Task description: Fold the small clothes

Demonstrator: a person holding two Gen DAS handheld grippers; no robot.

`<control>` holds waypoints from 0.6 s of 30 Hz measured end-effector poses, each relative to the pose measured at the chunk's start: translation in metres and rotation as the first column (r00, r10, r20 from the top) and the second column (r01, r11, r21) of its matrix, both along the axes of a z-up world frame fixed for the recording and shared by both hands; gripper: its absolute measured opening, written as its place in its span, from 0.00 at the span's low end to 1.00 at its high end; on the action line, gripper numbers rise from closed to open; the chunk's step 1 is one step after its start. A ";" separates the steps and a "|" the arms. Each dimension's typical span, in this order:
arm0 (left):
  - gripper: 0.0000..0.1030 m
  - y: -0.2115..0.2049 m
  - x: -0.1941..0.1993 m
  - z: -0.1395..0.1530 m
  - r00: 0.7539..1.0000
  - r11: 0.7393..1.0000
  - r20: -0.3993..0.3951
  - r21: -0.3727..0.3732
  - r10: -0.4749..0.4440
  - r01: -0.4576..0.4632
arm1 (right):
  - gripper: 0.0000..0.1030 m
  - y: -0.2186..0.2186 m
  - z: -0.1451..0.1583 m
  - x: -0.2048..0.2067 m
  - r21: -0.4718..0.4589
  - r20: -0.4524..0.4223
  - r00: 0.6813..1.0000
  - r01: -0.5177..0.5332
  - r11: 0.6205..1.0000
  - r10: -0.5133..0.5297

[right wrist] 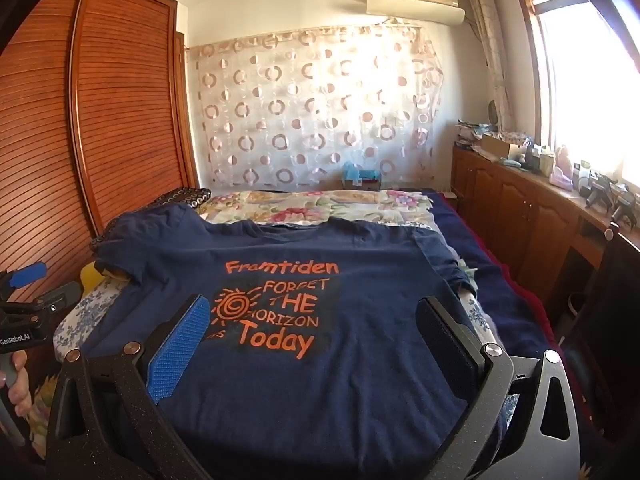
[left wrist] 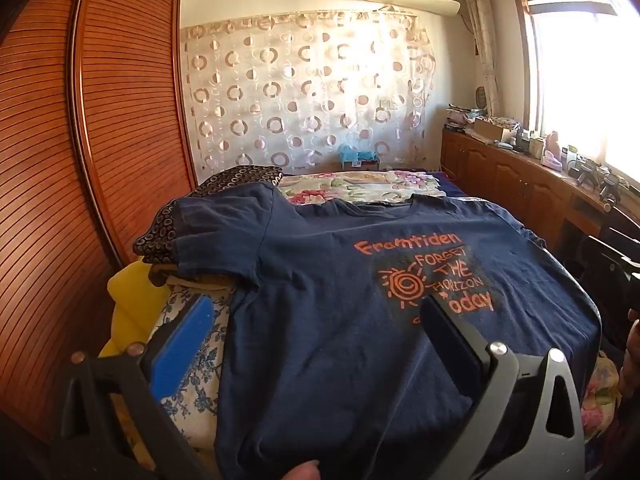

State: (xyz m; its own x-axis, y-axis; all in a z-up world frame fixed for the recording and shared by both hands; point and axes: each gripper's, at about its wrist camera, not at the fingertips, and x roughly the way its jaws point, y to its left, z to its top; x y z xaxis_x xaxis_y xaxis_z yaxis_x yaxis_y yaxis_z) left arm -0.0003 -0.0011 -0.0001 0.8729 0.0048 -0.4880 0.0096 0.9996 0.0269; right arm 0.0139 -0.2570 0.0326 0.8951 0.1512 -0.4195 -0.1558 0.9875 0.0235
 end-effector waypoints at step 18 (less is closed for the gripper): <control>1.00 -0.003 -0.001 0.007 1.000 1.000 0.000 -0.004 -0.006 0.006 | 1.00 -0.001 0.000 0.001 0.008 -0.011 1.000 0.003 1.000 -0.003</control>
